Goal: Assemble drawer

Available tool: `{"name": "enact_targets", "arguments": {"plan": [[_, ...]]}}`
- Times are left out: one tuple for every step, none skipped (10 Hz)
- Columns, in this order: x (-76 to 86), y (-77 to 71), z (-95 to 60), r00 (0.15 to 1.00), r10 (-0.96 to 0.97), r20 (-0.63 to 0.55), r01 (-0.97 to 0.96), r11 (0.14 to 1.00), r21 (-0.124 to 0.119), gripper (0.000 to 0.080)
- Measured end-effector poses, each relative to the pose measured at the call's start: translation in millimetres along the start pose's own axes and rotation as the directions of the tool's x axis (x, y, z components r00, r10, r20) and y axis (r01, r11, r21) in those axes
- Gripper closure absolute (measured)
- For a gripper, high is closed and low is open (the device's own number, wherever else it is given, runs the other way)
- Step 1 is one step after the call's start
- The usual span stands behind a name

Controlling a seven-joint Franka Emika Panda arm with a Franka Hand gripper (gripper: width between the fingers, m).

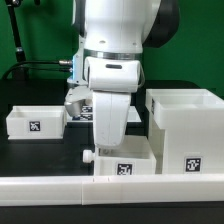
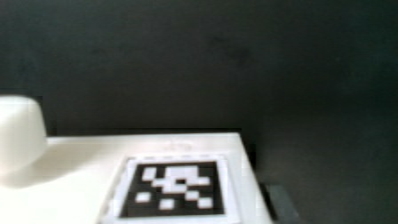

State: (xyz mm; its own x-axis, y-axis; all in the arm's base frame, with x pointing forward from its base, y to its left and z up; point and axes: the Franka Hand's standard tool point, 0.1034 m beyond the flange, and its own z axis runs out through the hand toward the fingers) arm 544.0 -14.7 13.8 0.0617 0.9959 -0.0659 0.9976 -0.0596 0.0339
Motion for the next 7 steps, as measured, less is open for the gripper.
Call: {"name": "enact_targets", "arguments": {"plan": [[0.0, -0.2, -0.5, 1.0, 0.006, 0.003, -0.006, 1.0, 0.012, 0.0757], [0.1, -0.3, -0.8, 1.0, 0.012, 0.005, -0.012, 1.0, 0.019, 0.0757], [0.1, -0.9, -0.4, 1.0, 0.018, 0.005, -0.018, 1.0, 0.019, 0.0757], [-0.7, -1.2, 0.0, 1.0, 0.02, 0.005, -0.02, 1.0, 0.02, 0.0757], [-1.0, -1.4, 0.3, 1.0, 0.021, 0.005, -0.021, 1.0, 0.021, 0.0757], [-0.5, -3.4, 0.9, 1.0, 0.02, 0.003, -0.02, 1.0, 0.018, 0.0757], [-0.2, -10.1, 2.5, 1.0, 0.018, 0.001, -0.018, 1.0, 0.02, 0.0757]]}}
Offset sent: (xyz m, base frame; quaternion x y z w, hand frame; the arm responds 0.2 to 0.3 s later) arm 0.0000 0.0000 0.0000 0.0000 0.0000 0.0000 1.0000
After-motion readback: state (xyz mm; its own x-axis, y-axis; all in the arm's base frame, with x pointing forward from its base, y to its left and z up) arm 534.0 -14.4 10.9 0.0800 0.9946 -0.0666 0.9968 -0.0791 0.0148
